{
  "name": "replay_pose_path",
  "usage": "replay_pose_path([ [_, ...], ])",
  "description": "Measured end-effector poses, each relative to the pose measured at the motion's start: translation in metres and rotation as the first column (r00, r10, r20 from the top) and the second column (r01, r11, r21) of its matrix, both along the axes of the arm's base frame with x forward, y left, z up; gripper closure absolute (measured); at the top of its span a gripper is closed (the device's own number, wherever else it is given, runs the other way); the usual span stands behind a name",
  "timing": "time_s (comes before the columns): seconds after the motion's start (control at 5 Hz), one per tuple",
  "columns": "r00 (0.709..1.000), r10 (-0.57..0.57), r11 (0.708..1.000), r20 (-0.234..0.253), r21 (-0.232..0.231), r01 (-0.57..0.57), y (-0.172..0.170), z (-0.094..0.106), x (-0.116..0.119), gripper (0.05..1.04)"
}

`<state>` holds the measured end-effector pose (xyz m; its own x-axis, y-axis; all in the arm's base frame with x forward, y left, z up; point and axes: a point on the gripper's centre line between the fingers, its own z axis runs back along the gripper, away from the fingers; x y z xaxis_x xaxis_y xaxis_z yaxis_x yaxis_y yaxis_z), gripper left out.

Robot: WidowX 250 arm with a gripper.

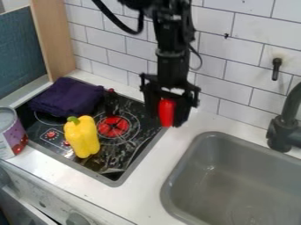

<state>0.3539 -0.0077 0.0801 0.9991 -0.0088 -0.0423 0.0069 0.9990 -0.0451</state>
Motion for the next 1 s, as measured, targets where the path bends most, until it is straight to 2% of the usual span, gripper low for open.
replay_pose_path([
  [0.2,1.000,0.025,1.000,-0.013,0.016,-0.025,0.007,0.014,-0.014,0.268],
  [0.4,0.984,0.164,0.984,-0.066,0.087,-0.158,0.039,0.016,-0.024,0.268],
  [0.6,0.978,0.177,0.982,-0.109,0.087,-0.168,0.045,0.000,-0.020,0.268],
  [1.0,0.973,0.171,0.985,-0.154,0.062,-0.163,0.042,-0.019,-0.015,0.268],
])
